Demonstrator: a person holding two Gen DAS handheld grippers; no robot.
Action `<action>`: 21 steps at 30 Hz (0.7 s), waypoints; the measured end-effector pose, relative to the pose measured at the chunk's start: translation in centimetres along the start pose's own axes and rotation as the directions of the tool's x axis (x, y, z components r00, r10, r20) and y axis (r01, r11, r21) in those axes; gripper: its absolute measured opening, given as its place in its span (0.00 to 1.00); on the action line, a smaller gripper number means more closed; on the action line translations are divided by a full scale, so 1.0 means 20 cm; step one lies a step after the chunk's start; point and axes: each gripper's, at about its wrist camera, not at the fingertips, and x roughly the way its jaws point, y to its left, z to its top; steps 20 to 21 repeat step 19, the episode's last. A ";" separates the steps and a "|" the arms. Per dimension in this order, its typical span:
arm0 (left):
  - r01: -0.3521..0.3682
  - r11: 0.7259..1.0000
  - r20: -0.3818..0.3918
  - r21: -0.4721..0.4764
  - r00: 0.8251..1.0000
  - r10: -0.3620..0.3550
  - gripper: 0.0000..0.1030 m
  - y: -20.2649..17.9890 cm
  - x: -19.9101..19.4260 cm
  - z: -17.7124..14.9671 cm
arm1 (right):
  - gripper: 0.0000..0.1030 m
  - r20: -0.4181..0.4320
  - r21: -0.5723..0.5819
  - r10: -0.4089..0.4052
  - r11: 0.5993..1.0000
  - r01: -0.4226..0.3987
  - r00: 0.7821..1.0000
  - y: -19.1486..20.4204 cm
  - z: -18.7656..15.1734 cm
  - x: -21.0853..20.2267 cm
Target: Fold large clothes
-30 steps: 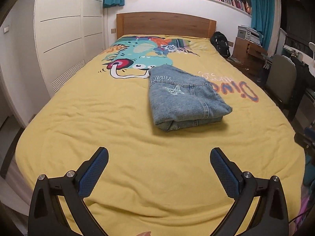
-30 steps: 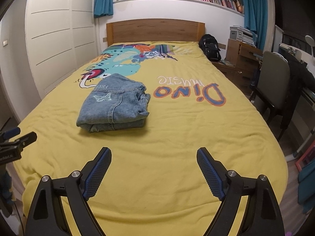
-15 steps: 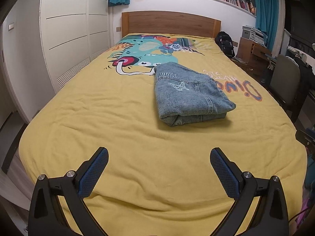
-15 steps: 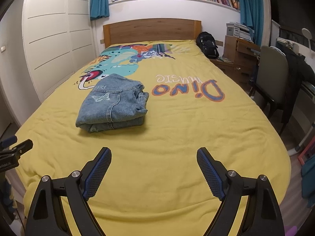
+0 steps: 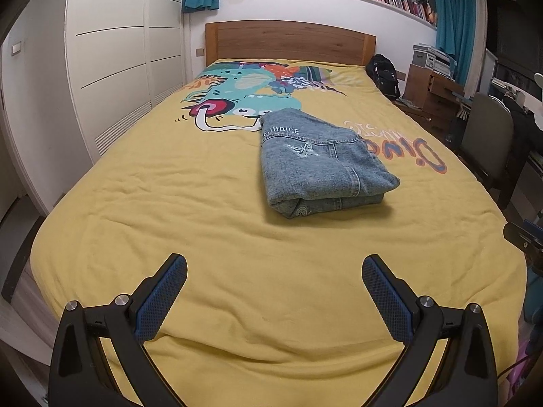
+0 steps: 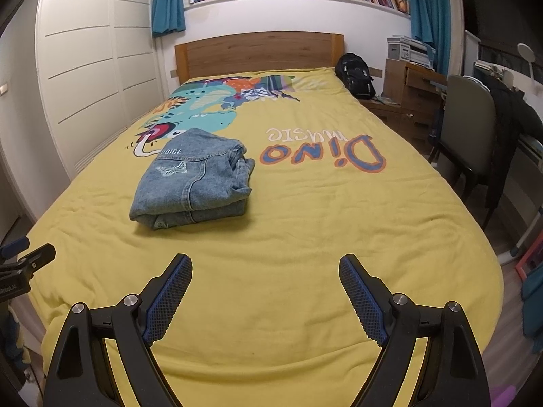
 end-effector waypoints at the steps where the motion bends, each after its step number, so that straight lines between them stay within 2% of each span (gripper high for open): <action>1: 0.000 1.000 0.001 0.000 1.000 0.000 0.99 0.00 0.00 0.00 | 0.87 0.000 0.001 0.000 1.000 0.000 1.000 0.00 0.00 0.00; 21: -0.004 1.000 0.007 0.001 1.000 0.004 0.99 -0.02 -0.01 0.00 | 0.87 0.005 0.012 -0.003 1.000 0.003 1.000 -0.02 0.00 -0.01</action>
